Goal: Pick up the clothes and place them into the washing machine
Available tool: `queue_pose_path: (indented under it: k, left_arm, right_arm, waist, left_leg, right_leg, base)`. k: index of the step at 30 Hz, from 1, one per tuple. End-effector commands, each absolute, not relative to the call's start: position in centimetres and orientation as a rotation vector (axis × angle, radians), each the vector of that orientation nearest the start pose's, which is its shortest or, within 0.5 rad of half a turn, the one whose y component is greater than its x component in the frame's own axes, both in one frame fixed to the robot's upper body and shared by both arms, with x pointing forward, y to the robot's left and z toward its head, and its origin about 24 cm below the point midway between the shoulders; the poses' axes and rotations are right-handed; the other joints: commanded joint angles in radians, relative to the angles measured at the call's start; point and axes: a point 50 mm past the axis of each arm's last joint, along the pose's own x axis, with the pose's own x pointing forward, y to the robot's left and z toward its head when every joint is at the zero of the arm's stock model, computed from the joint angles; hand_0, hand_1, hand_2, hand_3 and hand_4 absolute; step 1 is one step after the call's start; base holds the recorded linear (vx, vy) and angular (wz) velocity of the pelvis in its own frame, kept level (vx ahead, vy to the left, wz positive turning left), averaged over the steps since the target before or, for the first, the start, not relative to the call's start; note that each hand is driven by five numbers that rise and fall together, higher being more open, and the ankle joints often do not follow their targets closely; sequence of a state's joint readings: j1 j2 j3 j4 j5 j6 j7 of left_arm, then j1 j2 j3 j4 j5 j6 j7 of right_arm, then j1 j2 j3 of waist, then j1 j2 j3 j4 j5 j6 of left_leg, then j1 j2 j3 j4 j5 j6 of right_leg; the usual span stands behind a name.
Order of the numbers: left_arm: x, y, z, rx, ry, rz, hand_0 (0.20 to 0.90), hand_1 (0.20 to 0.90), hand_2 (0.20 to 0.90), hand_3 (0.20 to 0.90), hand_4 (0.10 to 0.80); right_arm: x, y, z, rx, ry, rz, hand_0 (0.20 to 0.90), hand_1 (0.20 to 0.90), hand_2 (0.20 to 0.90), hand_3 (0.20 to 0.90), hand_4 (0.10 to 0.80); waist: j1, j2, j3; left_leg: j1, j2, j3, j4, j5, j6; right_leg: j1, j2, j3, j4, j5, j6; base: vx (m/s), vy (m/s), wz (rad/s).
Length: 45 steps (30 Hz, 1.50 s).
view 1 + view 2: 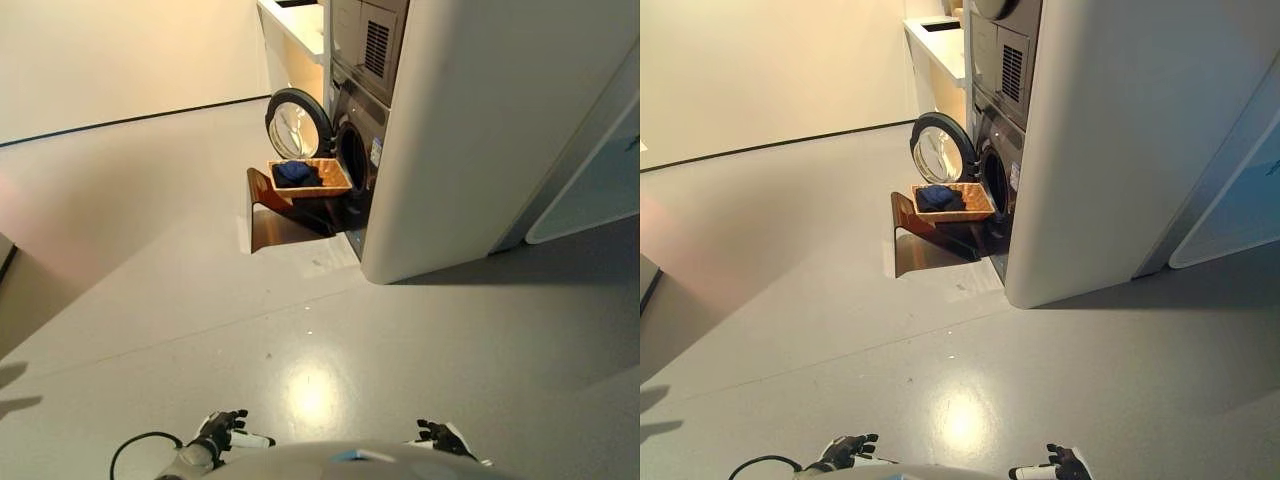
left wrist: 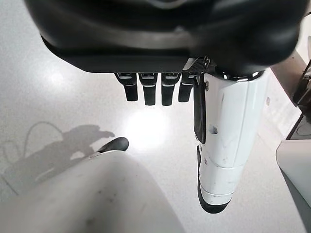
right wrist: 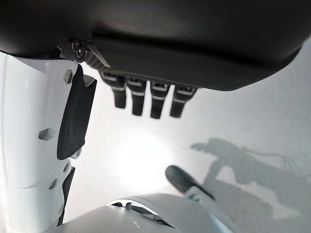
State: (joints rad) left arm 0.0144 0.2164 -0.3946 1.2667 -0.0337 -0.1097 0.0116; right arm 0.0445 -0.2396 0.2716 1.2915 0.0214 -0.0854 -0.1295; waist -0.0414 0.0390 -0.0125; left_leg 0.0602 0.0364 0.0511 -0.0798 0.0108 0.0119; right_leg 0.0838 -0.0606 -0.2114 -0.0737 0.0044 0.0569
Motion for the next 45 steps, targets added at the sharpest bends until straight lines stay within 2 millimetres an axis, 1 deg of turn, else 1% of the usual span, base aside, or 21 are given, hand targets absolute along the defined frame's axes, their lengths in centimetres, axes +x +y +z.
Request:
queue_pose_path:
  k: [1, 9, 13, 15, 17, 18, 20, 24, 27, 29, 30, 31, 32, 33, 34, 35, 36, 38, 41, 44, 45]
  left_arm:
    - [10.9, 19.5, -16.4, 0.415, 1.122, -0.202, 0.900, 0.900, 0.900, 0.900, 0.800]
    - [12.3, 19.8, -15.9, 0.441, 1.077, -0.211, 0.900, 0.900, 0.900, 0.900, 0.800]
    - [12.7, 20.5, -15.6, 0.460, 1.067, -0.209, 0.900, 0.900, 0.900, 0.900, 0.800]
    - [12.6, 20.8, -15.6, 0.464, 1.072, -0.205, 0.900, 0.900, 0.900, 0.900, 0.800]
    - [12.2, 21.3, -15.7, 0.469, 1.091, -0.191, 0.900, 0.900, 0.900, 0.900, 0.800]
    - [12.0, 21.6, -15.7, 0.466, 1.098, -0.178, 0.900, 0.900, 0.900, 0.900, 0.800]
    - [11.9, 21.7, -15.7, 0.465, 1.098, -0.173, 0.900, 0.900, 0.900, 0.900, 0.800]
    - [11.8, 21.6, -15.8, 0.448, 1.094, -0.144, 0.900, 0.900, 0.900, 0.900, 0.800]
    - [11.6, 21.4, -15.8, 0.432, 1.097, -0.132, 0.900, 0.900, 0.900, 0.900, 0.800]
    - [11.3, 21.1, -16.0, 0.418, 1.105, -0.122, 0.900, 0.900, 0.900, 0.900, 0.800]
    - [11.4, 20.8, -16.0, 0.407, 1.096, -0.117, 0.900, 0.900, 0.900, 0.900, 0.800]
    - [11.4, 20.8, -16.0, 0.407, 1.096, -0.117, 0.900, 0.900, 0.900, 0.900, 0.800]
    - [12.1, 20.1, -15.8, 0.366, 1.065, -0.110, 0.900, 0.900, 0.900, 0.900, 0.800]
    - [12.1, 20.1, -15.8, 0.367, 1.065, -0.109, 0.900, 0.900, 0.900, 0.900, 0.800]
    - [12.6, 19.8, -15.7, 0.361, 1.045, -0.117, 0.900, 0.900, 0.900, 0.900, 0.800]
    - [14.3, 19.3, -15.1, 0.384, 0.981, -0.143, 0.900, 0.900, 0.900, 0.900, 0.800]
    - [14.3, 19.3, -15.1, 0.385, 0.981, -0.142, 0.900, 0.900, 0.900, 0.900, 0.800]
    - [15.2, 19.4, -14.7, 0.385, 0.942, -0.121, 0.900, 0.900, 0.900, 0.900, 0.800]
    - [15.1, 19.7, -14.7, 0.382, 0.942, -0.100, 0.900, 0.900, 0.900, 0.900, 0.800]
    - [14.2, 20.2, -15.0, 0.377, 0.972, -0.064, 0.900, 0.900, 0.900, 0.900, 0.800]
    - [13.8, 20.4, -15.1, 0.371, 0.983, -0.050, 0.900, 0.900, 0.900, 0.900, 0.800]
  right_arm:
    - [9.6, -23.9, -15.9, -0.467, 1.174, -0.054, 0.900, 0.900, 0.900, 0.900, 0.800]
    - [10.0, -24.4, -15.7, -0.447, 1.164, -0.101, 0.900, 0.900, 0.900, 0.900, 0.800]
    - [9.2, -25.2, -15.7, -0.406, 1.180, -0.170, 0.900, 0.900, 0.900, 0.900, 0.800]
    - [9.1, -25.3, -15.7, -0.397, 1.181, -0.182, 0.900, 0.900, 0.900, 0.900, 0.800]
    - [8.7, -25.4, -15.7, -0.375, 1.187, -0.205, 0.900, 0.900, 0.900, 0.900, 0.800]
    - [8.4, -25.6, -15.7, -0.358, 1.191, -0.225, 0.900, 0.900, 0.900, 0.900, 0.800]
    - [8.2, -25.6, -15.8, -0.355, 1.197, -0.229, 0.900, 0.900, 0.900, 0.900, 0.800]
    - [7.3, -25.5, -16.0, -0.346, 1.228, -0.230, 0.900, 0.900, 0.900, 0.900, 0.800]
    - [6.9, -25.5, -16.0, -0.345, 1.238, -0.224, 0.900, 0.900, 0.900, 0.900, 0.800]
    - [6.3, -25.4, -16.1, -0.340, 1.241, -0.213, 0.900, 0.900, 0.900, 0.900, 0.800]
    - [6.3, -25.6, -16.1, -0.344, 1.240, -0.217, 0.900, 0.900, 0.900, 0.900, 0.800]
    - [6.3, -25.6, -16.1, -0.344, 1.240, -0.217, 0.900, 0.900, 0.900, 0.900, 0.800]
    - [6.8, -25.6, -16.0, -0.349, 1.216, -0.218, 0.900, 0.900, 0.900, 0.900, 0.800]
    - [6.8, -25.6, -16.0, -0.348, 1.216, -0.217, 0.900, 0.900, 0.900, 0.900, 0.800]
    - [7.3, -25.8, -15.8, -0.347, 1.198, -0.229, 0.900, 0.900, 0.900, 0.900, 0.800]
    - [9.3, -26.0, -15.3, -0.367, 1.133, -0.225, 0.900, 0.900, 0.900, 0.900, 0.800]
    - [9.3, -26.0, -15.3, -0.366, 1.133, -0.224, 0.900, 0.900, 0.900, 0.900, 0.800]
    - [12.0, -25.7, -14.6, -0.369, 1.048, -0.222, 0.900, 0.900, 0.900, 0.900, 0.800]
    - [12.9, -25.6, -14.3, -0.354, 1.017, -0.230, 0.900, 0.900, 0.900, 0.900, 0.800]
    - [13.2, -25.4, -14.2, -0.341, 0.996, -0.231, 0.900, 0.900, 0.900, 0.900, 0.800]
    - [13.0, -25.3, -14.3, -0.338, 0.997, -0.235, 0.900, 0.900, 0.900, 0.900, 0.800]
  waist:
    - [0.009, -0.053, 0.027]
    - [0.007, -0.042, 0.038]
    - [-0.022, -0.023, 0.068]
    - [-0.024, -0.018, 0.076]
    - [-0.038, -0.005, 0.084]
    - [-0.054, -0.001, 0.087]
    - [-0.064, -0.004, 0.092]
    - [-0.114, -0.020, 0.097]
    - [-0.121, -0.016, 0.090]
    - [-0.145, -0.003, 0.058]
    - [-0.142, -0.005, 0.055]
    - [-0.143, -0.004, 0.054]
    - [-0.131, -0.004, 0.052]
    - [-0.134, -0.008, 0.049]
    - [-0.123, -0.025, 0.060]
    - [-0.090, -0.057, 0.100]
    - [-0.093, -0.061, 0.098]
    - [-0.053, -0.084, 0.124]
    - [-0.023, -0.098, 0.134]
    - [0.004, -0.098, 0.145]
    - [0.024, -0.080, 0.146]
  left_leg:
    - [-0.009, -0.071, 0.057, 0.030, -0.094, 0.001]
    - [-0.028, -0.090, 0.043, 0.125, -0.165, 0.043]
    - [0.019, -0.101, 0.001, 0.147, -0.191, 0.077]
    - [0.027, -0.096, -0.006, 0.152, -0.189, 0.078]
    - [0.058, -0.084, -0.022, 0.149, -0.185, 0.069]
    - [0.100, -0.076, -0.053, 0.138, -0.185, 0.051]
    - [0.121, -0.073, -0.066, 0.135, -0.191, 0.042]
    - [0.257, -0.037, -0.120, 0.077, -0.237, -0.012]
    - [0.302, -0.013, -0.136, 0.059, -0.243, -0.026]
    - [0.302, 0.066, -0.147, 0.128, -0.166, -0.059]
    - [0.269, 0.078, -0.151, 0.187, -0.109, -0.072]
    - [0.267, 0.079, -0.152, 0.188, -0.110, -0.073]
    - [0.159, 0.103, -0.147, 0.424, 0.067, -0.093]
    - [0.156, 0.099, -0.151, 0.423, 0.070, -0.092]
    - [0.080, 0.079, -0.157, 0.563, 0.106, -0.086]
    - [-0.043, 0.048, -0.139, 0.788, 0.117, -0.066]
    - [-0.046, 0.043, -0.141, 0.786, 0.121, -0.066]
    - [-0.158, 0.104, -0.018, 0.814, 0.094, -0.055]
    - [-0.253, 0.105, 0.023, 0.724, 0.076, -0.050]
    - [-0.330, 0.126, 0.049, 0.522, 0.098, -0.067]
    - [-0.325, 0.125, 0.037, 0.287, 0.130, -0.079]
  right_leg:
    - [-0.034, -0.061, 0.046, 0.059, -0.009, 0.064]
    - [-0.098, -0.084, 0.057, 0.251, -0.051, 0.071]
    - [-0.206, -0.088, 0.087, 0.522, 0.058, 0.069]
    - [-0.230, -0.082, 0.092, 0.565, 0.048, 0.064]
    - [-0.292, -0.068, 0.091, 0.587, 0.021, 0.054]
    - [-0.333, -0.057, 0.086, 0.492, -0.003, 0.041]
    - [-0.354, -0.062, 0.087, 0.421, 0.015, 0.043]
    - [-0.471, -0.087, 0.099, 0.027, 0.223, 0.097]
    - [-0.483, -0.074, 0.079, 0.038, 0.246, 0.098]
    - [-0.454, -0.010, 0.136, 0.068, 0.236, 0.055]
    - [-0.437, 0.002, 0.138, 0.072, 0.225, 0.046]
    - [-0.438, 0.002, 0.137, 0.072, 0.224, 0.046]
    - [-0.383, 0.043, 0.131, 0.089, 0.179, -0.008]
    - [-0.386, 0.038, 0.130, 0.090, 0.179, -0.008]
    - [-0.343, 0.038, 0.130, 0.078, 0.162, -0.027]
    - [-0.261, 0.047, 0.144, 0.056, 0.132, -0.058]
    - [-0.264, 0.042, 0.144, 0.056, 0.132, -0.058]
    - [-0.192, 0.054, 0.151, 0.053, 0.081, -0.082]
    - [-0.146, 0.057, 0.164, 0.057, 0.051, -0.080]
    - [-0.073, 0.067, 0.189, 0.043, 0.004, -0.062]
    - [-0.012, 0.078, 0.205, 0.020, -0.025, -0.040]
  base:
    - [0.058, 0.060, -0.03]
    - [0.113, 0.103, -0.07]
    - [0.155, 0.124, 0.06]
    - [0.141, 0.072, 0.24]
    - [0.272, 0.017, 0.15]
    - [0.365, -0.081, 0.16]
    - [0.264, -0.097, 0.21]
    - [0.475, -0.217, 0.37]
    - [0.318, -0.200, 0.39]
    - [0.569, -0.472, 0.88]
    - [0.274, -0.264, 1.01]
    - [0.351, -0.364, 0.79]
    - [0.238, -0.252, 0.50]
    - [0.351, -0.376, 0.26]
    - [0.276, -0.378, -0.06]
    - [0.276, -0.377, -0.15]
    - [0.282, -0.379, -0.30]
    - [0.302, -0.281, -0.31]
    - [0.312, -0.119, -0.09]
    - [0.403, 0.024, -0.16]
    - [0.288, 0.064, -0.35]
